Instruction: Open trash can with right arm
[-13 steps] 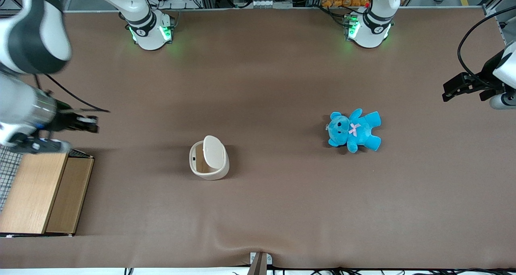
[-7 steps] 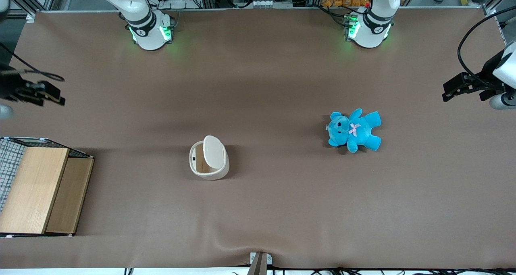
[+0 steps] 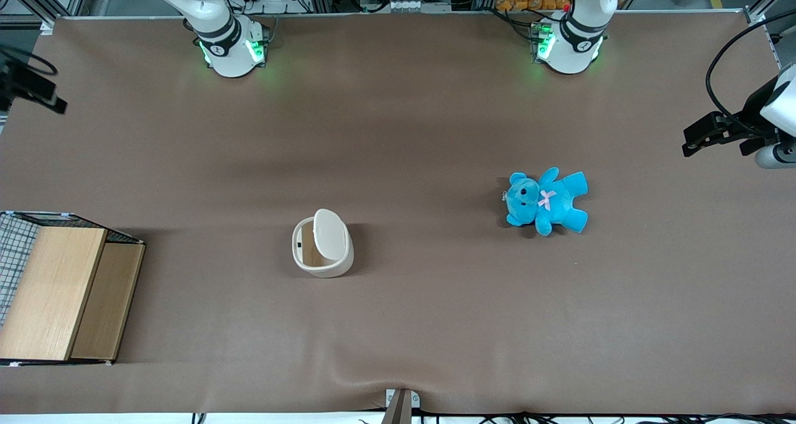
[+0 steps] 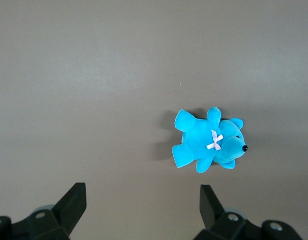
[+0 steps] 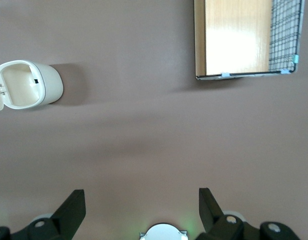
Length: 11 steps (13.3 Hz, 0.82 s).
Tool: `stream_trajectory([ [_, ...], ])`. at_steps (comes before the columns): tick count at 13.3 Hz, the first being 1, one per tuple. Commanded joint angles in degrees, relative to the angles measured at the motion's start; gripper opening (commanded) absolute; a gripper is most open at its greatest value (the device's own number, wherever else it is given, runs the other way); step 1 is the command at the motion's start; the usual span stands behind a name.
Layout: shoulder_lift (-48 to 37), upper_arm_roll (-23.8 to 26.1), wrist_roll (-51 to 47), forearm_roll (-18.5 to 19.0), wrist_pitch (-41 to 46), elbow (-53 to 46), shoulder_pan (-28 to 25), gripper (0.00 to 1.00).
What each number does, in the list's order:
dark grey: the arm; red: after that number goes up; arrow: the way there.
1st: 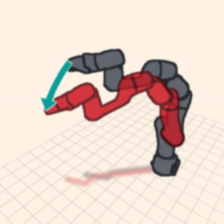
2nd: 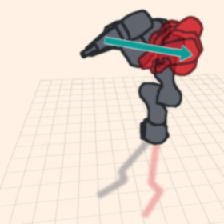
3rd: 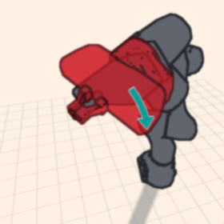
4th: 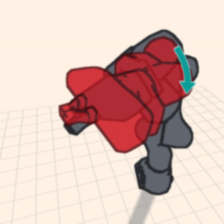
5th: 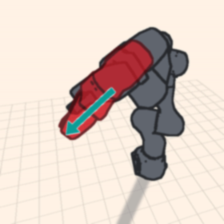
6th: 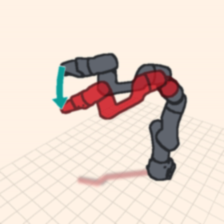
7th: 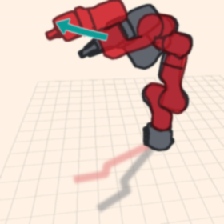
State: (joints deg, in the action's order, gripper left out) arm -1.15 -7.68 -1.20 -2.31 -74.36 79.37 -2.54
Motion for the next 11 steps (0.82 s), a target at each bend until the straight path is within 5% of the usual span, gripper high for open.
stream_trajectory([
  [1, -0.4, 1.3, -0.9, -0.5, 2.0, 0.0, 2.6, 1.0],
  [11, -0.4, 3.9, -0.4, 1.6, 3.9, 0.0, 1.9, 1.0],
])
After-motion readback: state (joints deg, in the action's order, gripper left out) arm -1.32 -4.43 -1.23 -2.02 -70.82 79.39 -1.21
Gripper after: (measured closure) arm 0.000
